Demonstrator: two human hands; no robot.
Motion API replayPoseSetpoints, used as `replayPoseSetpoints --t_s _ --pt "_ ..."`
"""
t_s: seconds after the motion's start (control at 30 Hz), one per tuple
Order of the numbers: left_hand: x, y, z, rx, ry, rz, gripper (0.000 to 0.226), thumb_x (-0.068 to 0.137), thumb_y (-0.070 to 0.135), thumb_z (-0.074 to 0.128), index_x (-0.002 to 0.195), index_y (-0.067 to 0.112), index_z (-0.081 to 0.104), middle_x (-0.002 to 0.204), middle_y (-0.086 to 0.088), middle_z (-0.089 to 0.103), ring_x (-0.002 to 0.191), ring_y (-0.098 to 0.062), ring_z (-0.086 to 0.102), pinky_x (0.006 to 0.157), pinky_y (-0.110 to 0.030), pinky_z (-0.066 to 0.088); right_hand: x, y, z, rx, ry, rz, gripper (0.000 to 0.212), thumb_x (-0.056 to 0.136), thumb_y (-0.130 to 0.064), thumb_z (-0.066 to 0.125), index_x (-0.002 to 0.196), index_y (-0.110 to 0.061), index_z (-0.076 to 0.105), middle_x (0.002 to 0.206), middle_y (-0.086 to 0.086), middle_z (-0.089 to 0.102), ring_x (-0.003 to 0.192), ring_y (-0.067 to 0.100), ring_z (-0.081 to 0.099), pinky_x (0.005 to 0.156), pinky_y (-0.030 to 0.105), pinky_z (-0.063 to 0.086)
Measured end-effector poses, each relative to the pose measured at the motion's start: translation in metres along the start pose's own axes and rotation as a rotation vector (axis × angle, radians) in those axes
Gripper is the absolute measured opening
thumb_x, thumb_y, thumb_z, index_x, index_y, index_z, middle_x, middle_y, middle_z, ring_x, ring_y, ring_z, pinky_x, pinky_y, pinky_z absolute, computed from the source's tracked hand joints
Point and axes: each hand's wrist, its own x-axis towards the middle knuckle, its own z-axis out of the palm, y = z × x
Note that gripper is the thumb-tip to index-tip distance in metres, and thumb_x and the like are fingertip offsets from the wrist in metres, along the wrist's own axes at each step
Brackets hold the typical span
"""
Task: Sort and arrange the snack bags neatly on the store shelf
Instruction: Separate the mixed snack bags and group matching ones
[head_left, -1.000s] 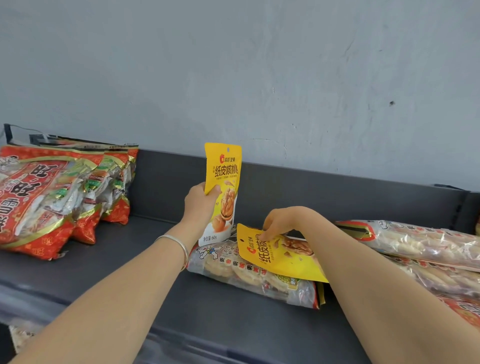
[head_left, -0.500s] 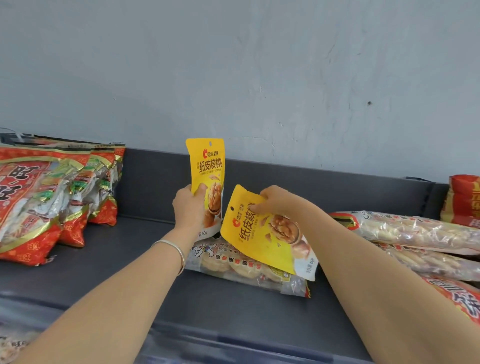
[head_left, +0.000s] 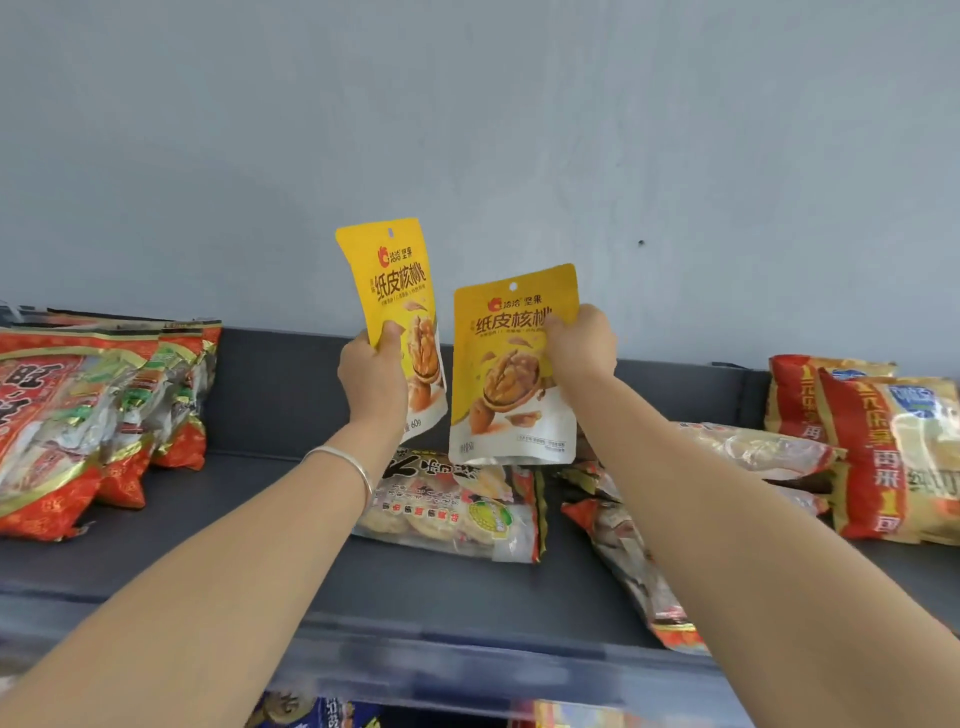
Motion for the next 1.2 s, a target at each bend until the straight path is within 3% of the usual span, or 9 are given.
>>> replayPoseSetpoints --t_s 0.1,0.23,0.4,0.57,0.7,0.87,1.2 --pt "-0.030 0.028 0.024 -0.060 -0.034 0.054 0.016 0.095 0.014 0.048 0.086 0.011 0.060 0.078 0.006 0.059 0.066 -0.002 0.050 0.063 -0.015 0.040 -0.006 0.003 -0.043 0.045 0.070 -0.011 0.018 0.099 -0.028 0.045 0.095 -0.011 0.046 0.091 0.008 0.055 0.080 0.028 0.052 0.065 0.033 0.039" --pt "-0.083 0.062 0.057 -0.074 -0.114 0.105 0.018 0.097 0.015 0.045 0.091 0.016 0.062 0.084 0.009 0.061 0.073 0.003 0.054 0.061 0.001 0.038 -0.018 0.018 -0.112 0.085 0.153 -0.034 0.020 0.100 -0.030 0.044 0.093 -0.011 0.045 0.082 0.004 0.053 0.077 0.025 0.051 0.062 0.033 0.040" --pt "-0.150 0.092 0.104 -0.075 -0.207 0.125 0.021 0.097 0.017 0.046 0.082 0.019 0.059 0.076 0.007 0.058 0.069 -0.007 0.048 0.062 -0.013 0.039 -0.029 0.048 -0.195 0.112 0.237 0.016 0.021 0.099 -0.030 0.045 0.096 -0.010 0.050 0.083 0.005 0.057 0.074 0.025 0.053 0.066 0.037 0.045" --pt "-0.196 0.105 0.151 -0.083 -0.300 0.133 0.022 0.097 0.016 0.045 0.079 0.019 0.057 0.072 0.001 0.056 0.067 -0.014 0.046 0.064 -0.028 0.037 -0.026 0.079 -0.257 0.113 0.301 0.031 0.021 0.099 -0.028 0.045 0.098 -0.009 0.053 0.091 0.008 0.062 0.086 0.030 0.061 0.080 0.046 0.052" --pt "-0.212 0.113 0.198 -0.126 -0.351 0.149 0.019 0.098 0.017 0.045 0.087 0.018 0.060 0.069 0.011 0.055 0.062 -0.005 0.046 0.062 -0.023 0.038 -0.006 0.098 -0.299 0.129 0.366 0.005 0.017 0.100 -0.026 0.044 0.097 -0.011 0.052 0.088 0.001 0.058 0.081 0.023 0.055 0.078 0.039 0.048" --pt "-0.223 0.117 0.265 -0.256 -0.381 0.167 0.018 0.099 0.017 0.043 0.093 0.016 0.060 0.079 0.014 0.060 0.066 0.010 0.057 0.059 -0.003 0.041 0.036 0.124 -0.341 0.178 0.479 -0.007 0.016 0.099 -0.027 0.044 0.089 -0.015 0.046 0.074 -0.006 0.051 0.063 0.014 0.046 0.066 0.034 0.041" --pt "-0.223 0.103 0.394 -0.433 -0.432 0.136 0.016 0.097 0.015 0.046 0.092 0.016 0.062 0.084 0.008 0.064 0.080 -0.004 0.059 0.068 -0.008 0.045 0.119 0.179 -0.414 0.192 0.752 0.041 0.018 0.101 -0.027 0.038 0.092 -0.014 0.045 0.070 -0.006 0.045 0.059 0.012 0.041 0.062 0.030 0.035"
